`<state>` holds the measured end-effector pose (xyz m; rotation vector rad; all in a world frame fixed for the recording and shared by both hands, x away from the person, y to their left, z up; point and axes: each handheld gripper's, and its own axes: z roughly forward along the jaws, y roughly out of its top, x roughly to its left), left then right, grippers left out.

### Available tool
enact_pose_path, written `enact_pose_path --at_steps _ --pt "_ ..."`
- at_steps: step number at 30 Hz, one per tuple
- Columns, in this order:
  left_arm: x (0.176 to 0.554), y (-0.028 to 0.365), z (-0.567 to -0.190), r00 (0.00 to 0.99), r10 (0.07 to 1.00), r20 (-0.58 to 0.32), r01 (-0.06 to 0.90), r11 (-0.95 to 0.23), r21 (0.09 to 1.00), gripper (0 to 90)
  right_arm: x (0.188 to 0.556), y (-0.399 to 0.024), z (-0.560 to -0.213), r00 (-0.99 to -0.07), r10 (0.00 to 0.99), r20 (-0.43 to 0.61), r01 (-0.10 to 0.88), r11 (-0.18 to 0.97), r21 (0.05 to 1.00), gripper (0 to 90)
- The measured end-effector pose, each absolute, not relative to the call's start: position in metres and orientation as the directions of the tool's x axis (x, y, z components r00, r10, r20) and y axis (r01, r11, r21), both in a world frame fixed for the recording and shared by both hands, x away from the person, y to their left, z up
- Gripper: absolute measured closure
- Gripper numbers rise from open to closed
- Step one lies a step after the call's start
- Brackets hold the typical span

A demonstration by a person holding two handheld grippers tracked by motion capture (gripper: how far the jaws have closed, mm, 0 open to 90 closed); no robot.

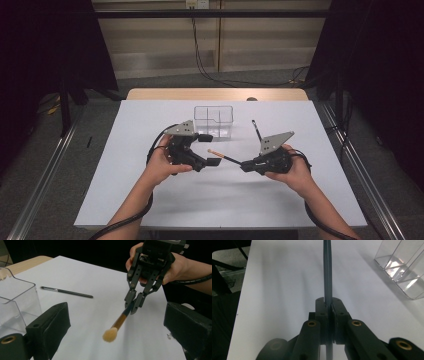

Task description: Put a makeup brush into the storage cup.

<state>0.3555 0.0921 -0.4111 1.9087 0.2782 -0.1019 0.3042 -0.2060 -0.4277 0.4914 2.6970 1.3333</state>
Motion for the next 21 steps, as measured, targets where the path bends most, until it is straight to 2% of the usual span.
enact_pose_path --at_steps 16,21 --pt "0.3562 0.0882 -0.4154 0.963 0.144 -0.226 0.260 -0.298 0.918 9.5 0.3043 -0.2077 -0.4271 -0.925 0.371 0.084 0.257 0.447 0.857 85.2" --pt "0.3566 0.0879 -0.4158 0.960 0.144 -0.241 0.272 -0.270 0.924 14.3 0.3051 -0.2070 -0.4263 -0.919 0.384 0.085 0.258 0.427 0.866 85.3"
